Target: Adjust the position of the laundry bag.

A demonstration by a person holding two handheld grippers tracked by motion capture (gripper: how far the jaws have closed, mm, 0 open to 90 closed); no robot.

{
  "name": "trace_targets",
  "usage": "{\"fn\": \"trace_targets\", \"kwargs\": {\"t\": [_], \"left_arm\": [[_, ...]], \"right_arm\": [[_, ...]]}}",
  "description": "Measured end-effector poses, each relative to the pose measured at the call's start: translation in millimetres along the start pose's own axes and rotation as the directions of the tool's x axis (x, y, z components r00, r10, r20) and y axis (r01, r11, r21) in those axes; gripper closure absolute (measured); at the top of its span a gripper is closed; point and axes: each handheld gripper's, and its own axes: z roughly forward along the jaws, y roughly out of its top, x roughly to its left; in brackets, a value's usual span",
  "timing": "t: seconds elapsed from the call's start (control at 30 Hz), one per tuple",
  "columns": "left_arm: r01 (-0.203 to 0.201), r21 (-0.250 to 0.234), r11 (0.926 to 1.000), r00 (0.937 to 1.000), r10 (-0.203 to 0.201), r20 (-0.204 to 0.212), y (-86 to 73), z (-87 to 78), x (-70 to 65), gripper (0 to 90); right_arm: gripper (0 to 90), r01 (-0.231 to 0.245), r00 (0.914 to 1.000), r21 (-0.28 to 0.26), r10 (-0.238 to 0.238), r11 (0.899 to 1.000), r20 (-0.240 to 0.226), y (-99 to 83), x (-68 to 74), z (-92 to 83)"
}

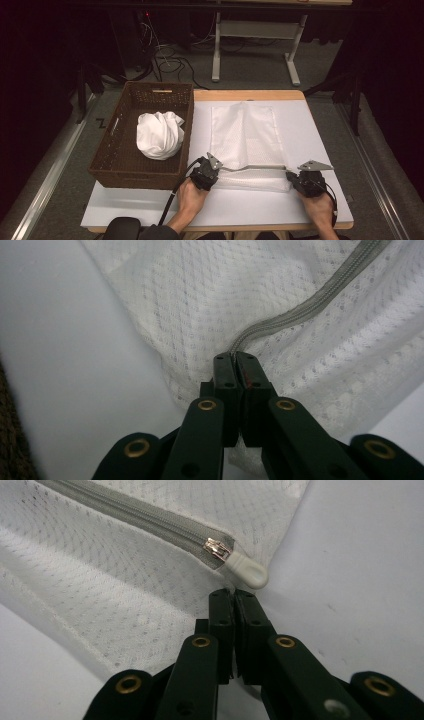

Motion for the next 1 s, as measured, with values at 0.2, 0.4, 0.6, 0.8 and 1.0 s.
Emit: {"fn": "trace_targets", "kwargs": {"t": [0.2, 0.4, 0.6, 0.8, 1.0], "left_arm": [[-0.022, 0.015, 0.9996, 0.9997, 0.022, 0.005, -2.3, -5.3, -2.2, 88.1], [-0.023, 0.029, 0.9993, 0.9996, 0.023, 0.019, -10.2, -14.6, -1.0, 87.9], [-0.018, 0.04, 0.9991, 0.9993, 0.016, 0.034, -16.4, -20.5, 0.0, 87.4], [-0.017, 0.052, 0.9985, 0.9986, 0.014, 0.051, -20.4, -24.4, -0.3, 87.2], [-0.006, 0.043, 0.999, 0.9982, 0.003, 0.06, -23.8, -26.2, -0.1, 85.4]], "right_arm": [[88.3, 0.004, 1.0, 0.004, -0.004, 1.0, -0.009, -0.5, 1.9, -2.8], [88.2, 0.015, 0.9993, 0.019, -0.015, 1.0, -0.034, -3.0, 7.9, -7.0], [88.1, 0.031, 0.9984, 0.034, -0.03, 0.999, -0.049, -3.7, 15.2, -10.4], [88.1, 0.036, 0.9977, 0.029, -0.034, 0.999, -0.059, -6.1, 19.9, -13.2], [87.1, 0.036, 0.9974, 0.032, -0.034, 0.999, -0.064, -7.8, 23.1, -14.9]]}}
